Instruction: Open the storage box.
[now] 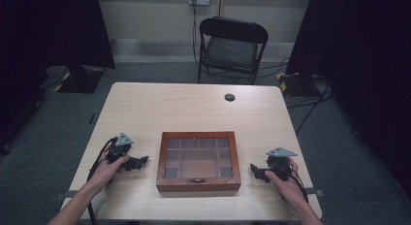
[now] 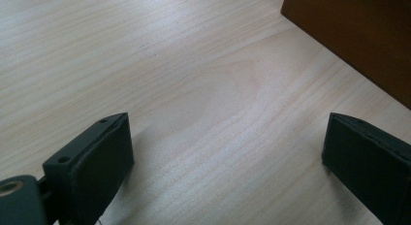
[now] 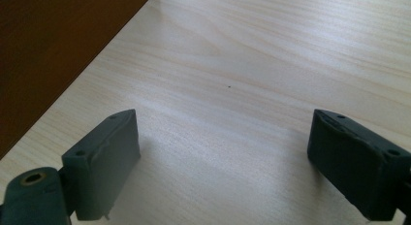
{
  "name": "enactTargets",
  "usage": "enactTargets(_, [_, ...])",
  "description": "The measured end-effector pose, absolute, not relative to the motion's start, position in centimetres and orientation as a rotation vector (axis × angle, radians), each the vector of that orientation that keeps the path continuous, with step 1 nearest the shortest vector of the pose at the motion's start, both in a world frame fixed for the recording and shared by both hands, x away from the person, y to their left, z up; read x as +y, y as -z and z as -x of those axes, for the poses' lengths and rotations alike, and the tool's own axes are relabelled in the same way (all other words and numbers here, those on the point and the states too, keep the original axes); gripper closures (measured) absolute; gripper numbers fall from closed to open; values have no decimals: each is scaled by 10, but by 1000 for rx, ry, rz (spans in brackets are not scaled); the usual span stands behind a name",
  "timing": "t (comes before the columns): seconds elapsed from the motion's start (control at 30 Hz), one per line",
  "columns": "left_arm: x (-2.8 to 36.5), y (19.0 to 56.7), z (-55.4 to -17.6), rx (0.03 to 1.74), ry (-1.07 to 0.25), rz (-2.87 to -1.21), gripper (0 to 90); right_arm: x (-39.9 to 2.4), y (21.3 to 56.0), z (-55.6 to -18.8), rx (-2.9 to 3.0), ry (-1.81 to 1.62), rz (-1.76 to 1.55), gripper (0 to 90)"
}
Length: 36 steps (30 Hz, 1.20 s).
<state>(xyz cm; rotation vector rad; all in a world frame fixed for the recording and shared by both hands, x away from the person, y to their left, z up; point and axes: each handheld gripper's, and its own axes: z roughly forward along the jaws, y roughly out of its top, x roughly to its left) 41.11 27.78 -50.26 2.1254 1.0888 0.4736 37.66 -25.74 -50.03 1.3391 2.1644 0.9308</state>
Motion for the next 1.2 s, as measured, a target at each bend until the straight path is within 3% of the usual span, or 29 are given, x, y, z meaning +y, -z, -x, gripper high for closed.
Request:
enactTargets(0.2, [278,503,-411,1089,-473,-2126,36,-258,499,-378,2178,-923,-1332,112])
enactTargets(1.2, [278,502,-411,1086,-472,-2130,35,-249,445,-370,2253,-1130,-1231,301])
